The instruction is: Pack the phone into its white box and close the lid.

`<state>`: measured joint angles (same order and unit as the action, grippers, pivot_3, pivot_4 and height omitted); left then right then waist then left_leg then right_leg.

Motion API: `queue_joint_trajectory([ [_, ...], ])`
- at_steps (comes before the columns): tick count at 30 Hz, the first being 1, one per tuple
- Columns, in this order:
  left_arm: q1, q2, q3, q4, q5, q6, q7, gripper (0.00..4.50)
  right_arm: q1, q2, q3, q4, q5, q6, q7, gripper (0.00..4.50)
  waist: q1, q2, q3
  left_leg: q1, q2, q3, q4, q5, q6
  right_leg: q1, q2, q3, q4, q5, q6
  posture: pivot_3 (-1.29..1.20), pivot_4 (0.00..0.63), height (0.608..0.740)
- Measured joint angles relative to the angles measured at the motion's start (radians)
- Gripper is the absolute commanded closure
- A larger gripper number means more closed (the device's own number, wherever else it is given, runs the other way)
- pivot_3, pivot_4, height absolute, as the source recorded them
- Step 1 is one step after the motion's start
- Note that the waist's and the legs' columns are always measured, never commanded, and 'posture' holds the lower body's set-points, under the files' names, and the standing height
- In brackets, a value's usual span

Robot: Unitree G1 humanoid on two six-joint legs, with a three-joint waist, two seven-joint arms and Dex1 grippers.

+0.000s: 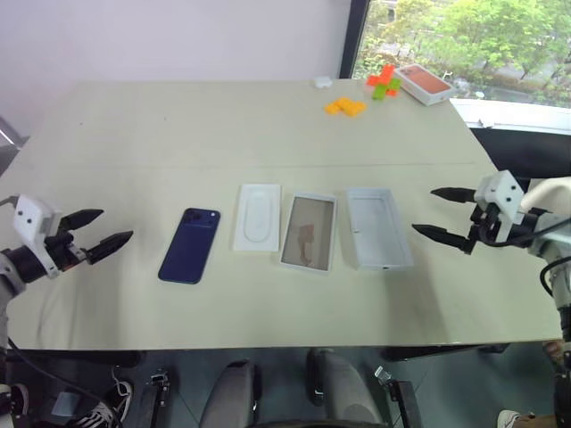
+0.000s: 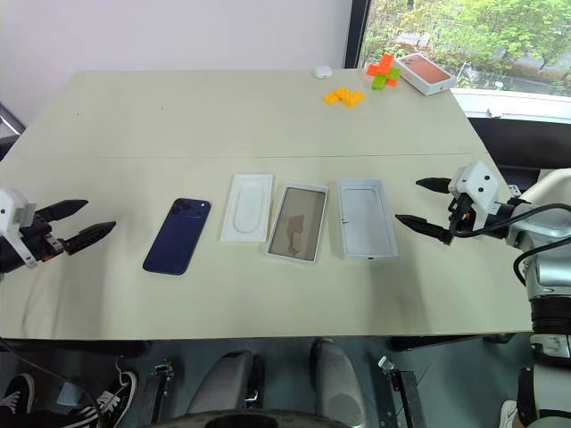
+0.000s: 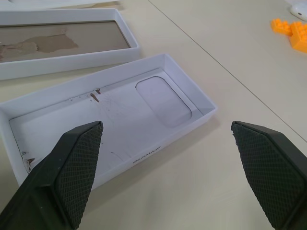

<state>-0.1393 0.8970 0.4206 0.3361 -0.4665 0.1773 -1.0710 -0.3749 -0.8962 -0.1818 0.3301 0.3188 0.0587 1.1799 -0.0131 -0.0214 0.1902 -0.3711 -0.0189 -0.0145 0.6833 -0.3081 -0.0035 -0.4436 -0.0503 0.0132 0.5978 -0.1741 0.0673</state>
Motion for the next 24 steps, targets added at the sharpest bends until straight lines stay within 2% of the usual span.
queue_joint_trajectory([
  [14, -0.026, -0.004, -0.001, -0.045, -0.003, 0.071, 0.007, 0.01, 0.002, 0.001, 0.008, -0.002, -0.001, 0.001, -0.004, 0.0, 0.0, 0.0, 0.0, 0.0, 0.0, 0.0, 0.0, 0.0, 0.0, 0.0, 0.0, 0.0, 0.0, 0.0, 0.0, 0.0, 0.15, 0.74],
  [24, -0.071, -0.059, -0.002, -0.106, -0.04, 0.115, 0.039, 0.01, 0.002, 0.003, 0.016, -0.054, 0.033, 0.047, 0.047, 0.0, -0.001, 0.0, 0.0, 0.0, 0.0, 0.0, 0.0, 0.0, 0.0, 0.0, 0.0, 0.0, 0.0, 0.0, 0.0, 0.0, 0.15, 0.74],
])
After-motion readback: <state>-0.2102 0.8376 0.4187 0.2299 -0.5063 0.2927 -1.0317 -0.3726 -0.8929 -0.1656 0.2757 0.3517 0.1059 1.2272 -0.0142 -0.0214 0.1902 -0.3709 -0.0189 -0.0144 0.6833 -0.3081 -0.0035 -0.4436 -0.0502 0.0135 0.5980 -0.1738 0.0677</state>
